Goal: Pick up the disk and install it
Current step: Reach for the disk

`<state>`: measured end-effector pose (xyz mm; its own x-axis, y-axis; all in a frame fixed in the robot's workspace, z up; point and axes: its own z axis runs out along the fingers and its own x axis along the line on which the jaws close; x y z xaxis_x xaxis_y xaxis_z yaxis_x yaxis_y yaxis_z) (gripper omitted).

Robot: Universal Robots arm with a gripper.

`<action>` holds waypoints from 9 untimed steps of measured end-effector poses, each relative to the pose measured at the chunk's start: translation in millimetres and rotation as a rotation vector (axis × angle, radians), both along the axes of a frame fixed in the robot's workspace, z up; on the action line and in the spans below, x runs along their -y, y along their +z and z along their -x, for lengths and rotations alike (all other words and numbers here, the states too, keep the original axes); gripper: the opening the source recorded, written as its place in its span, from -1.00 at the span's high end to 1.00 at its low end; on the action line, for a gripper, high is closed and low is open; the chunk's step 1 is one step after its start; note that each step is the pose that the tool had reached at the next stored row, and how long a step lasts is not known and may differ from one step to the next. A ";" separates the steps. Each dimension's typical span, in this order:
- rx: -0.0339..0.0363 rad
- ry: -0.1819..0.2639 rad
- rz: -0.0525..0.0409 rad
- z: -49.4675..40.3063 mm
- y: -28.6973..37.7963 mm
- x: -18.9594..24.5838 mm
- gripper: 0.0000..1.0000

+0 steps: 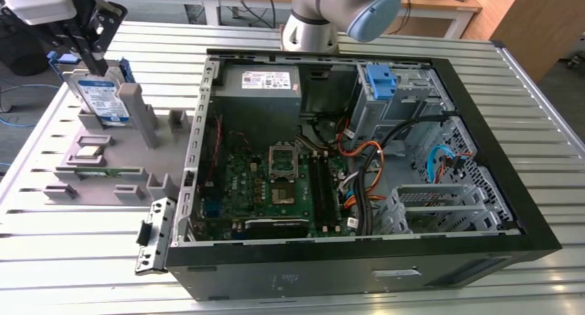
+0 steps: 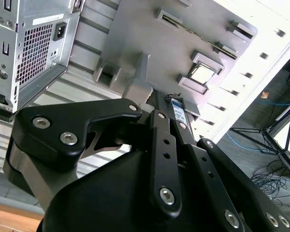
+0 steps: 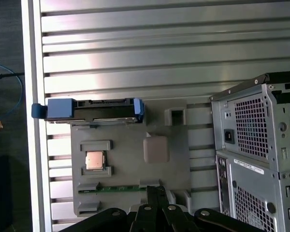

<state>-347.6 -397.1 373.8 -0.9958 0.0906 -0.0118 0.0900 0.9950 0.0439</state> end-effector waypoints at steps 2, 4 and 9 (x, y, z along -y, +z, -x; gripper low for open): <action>0.0001 0.000 -0.0002 0.0 -0.1 -1.7 0.79; 0.0000 0.000 -0.0011 -0.1 -0.5 -7.7 0.79; 0.0000 0.000 -0.0032 0.0 -1.1 -16.1 0.79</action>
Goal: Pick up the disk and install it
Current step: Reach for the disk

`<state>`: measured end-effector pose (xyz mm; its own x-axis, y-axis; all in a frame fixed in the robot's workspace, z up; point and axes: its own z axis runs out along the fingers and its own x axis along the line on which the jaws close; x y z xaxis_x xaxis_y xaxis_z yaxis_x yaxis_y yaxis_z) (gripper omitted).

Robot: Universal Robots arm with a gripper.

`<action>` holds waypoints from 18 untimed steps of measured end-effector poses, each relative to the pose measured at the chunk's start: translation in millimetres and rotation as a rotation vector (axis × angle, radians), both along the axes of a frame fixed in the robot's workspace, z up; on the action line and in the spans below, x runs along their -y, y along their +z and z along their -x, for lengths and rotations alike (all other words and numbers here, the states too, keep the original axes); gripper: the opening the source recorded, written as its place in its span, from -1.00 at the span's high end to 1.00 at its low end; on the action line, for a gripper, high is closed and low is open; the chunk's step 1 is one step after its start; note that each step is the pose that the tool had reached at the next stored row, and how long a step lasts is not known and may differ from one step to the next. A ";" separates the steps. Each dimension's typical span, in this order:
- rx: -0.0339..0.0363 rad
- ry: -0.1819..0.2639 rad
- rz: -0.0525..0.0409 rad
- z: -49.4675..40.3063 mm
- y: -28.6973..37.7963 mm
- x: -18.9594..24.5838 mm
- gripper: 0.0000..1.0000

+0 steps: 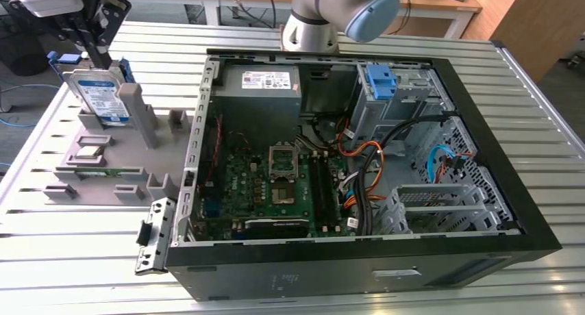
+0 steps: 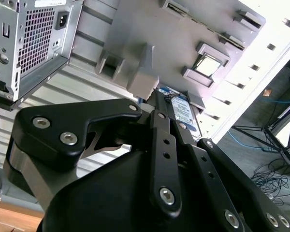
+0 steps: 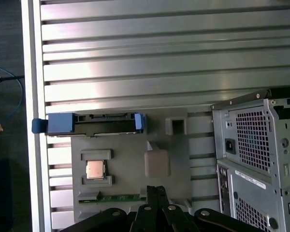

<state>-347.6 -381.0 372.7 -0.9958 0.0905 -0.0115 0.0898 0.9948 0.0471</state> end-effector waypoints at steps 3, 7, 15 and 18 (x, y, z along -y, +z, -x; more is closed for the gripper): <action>0.0000 0.000 -0.0018 0.0 -0.4 -5.7 0.79; 0.0001 0.000 -0.0060 0.2 -1.2 -12.4 0.79; 0.0000 -0.004 -0.0074 3.6 -4.2 -19.4 0.79; 0.0000 -0.007 -0.0076 6.1 -5.1 -20.4 0.79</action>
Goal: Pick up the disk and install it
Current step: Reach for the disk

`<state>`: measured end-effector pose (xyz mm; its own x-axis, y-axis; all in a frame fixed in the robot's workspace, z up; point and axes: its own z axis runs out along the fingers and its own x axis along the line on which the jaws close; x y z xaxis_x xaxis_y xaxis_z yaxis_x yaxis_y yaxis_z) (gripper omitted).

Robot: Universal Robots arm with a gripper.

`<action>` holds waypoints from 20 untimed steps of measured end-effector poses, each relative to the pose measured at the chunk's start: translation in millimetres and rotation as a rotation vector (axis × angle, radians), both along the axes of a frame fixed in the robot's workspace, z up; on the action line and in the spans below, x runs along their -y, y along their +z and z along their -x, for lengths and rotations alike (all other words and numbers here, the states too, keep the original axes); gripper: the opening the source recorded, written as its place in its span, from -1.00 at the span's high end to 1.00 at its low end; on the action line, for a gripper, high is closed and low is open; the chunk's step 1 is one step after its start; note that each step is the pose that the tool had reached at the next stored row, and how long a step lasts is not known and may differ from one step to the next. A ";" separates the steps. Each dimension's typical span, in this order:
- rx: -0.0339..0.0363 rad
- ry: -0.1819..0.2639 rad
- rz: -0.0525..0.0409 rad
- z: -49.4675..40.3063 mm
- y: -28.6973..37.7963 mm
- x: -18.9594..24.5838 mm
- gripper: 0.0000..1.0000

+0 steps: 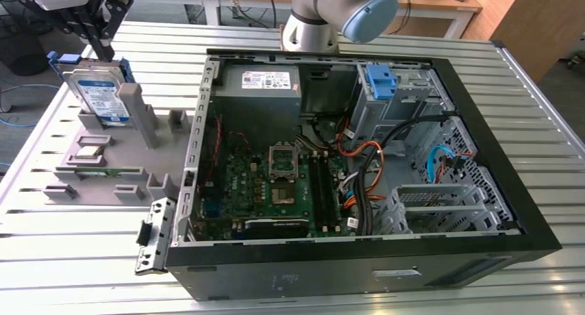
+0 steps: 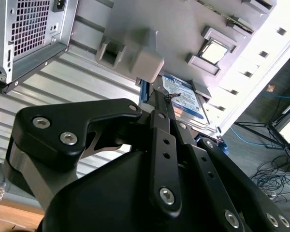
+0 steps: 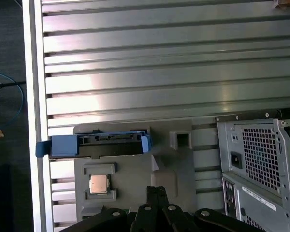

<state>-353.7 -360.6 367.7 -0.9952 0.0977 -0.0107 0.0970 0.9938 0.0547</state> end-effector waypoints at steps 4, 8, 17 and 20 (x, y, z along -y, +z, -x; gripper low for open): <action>0.0001 -0.004 -0.0015 5.0 -1.0 -1.1 0.79; 0.0001 -0.006 -0.0029 9.7 -1.9 -1.9 0.79; 0.0001 -0.007 -0.0034 11.7 -2.4 -2.2 0.79; 0.0001 -0.007 -0.0035 11.7 -2.4 -2.2 0.79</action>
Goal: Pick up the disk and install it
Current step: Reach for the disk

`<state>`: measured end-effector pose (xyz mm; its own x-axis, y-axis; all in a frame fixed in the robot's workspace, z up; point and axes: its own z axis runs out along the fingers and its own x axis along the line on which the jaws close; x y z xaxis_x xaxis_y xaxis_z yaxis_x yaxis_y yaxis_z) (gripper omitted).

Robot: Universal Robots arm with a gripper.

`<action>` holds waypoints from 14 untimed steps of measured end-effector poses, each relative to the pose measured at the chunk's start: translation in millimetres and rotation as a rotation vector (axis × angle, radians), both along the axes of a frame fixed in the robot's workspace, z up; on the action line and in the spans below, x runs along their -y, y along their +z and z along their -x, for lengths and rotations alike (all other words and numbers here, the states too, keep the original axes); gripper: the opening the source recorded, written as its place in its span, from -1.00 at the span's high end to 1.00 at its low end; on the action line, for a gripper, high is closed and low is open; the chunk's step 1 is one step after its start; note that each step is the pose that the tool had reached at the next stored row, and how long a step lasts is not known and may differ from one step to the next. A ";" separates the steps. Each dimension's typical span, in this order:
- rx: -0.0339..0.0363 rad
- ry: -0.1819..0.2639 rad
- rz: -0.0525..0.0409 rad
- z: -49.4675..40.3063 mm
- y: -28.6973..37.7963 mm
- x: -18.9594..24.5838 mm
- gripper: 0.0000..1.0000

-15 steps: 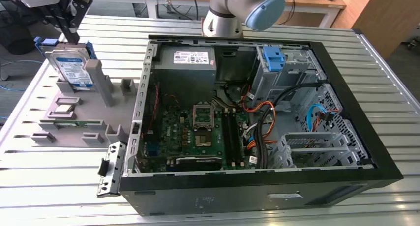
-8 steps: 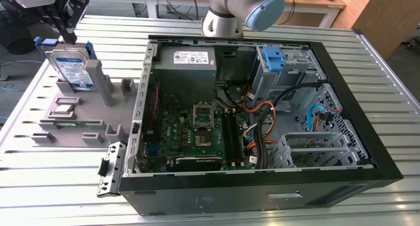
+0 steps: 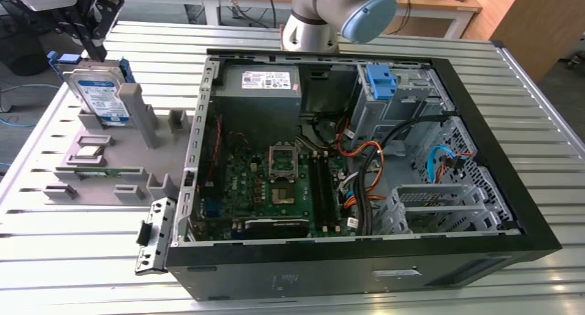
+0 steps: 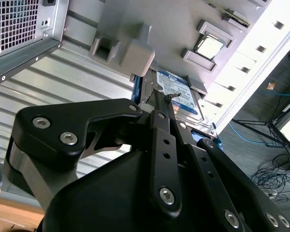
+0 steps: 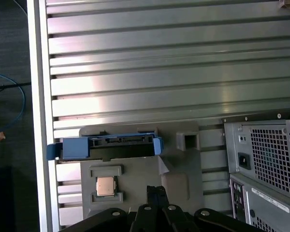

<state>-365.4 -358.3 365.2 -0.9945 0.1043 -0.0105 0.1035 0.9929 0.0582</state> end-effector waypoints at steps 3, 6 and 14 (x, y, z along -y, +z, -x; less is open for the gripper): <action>0.0000 0.000 0.0000 1.3 -0.3 -0.5 0.79; -0.0001 0.000 0.0000 2.8 -0.9 -2.3 0.79; -0.0001 -0.002 0.0001 10.8 -4.2 -9.6 0.79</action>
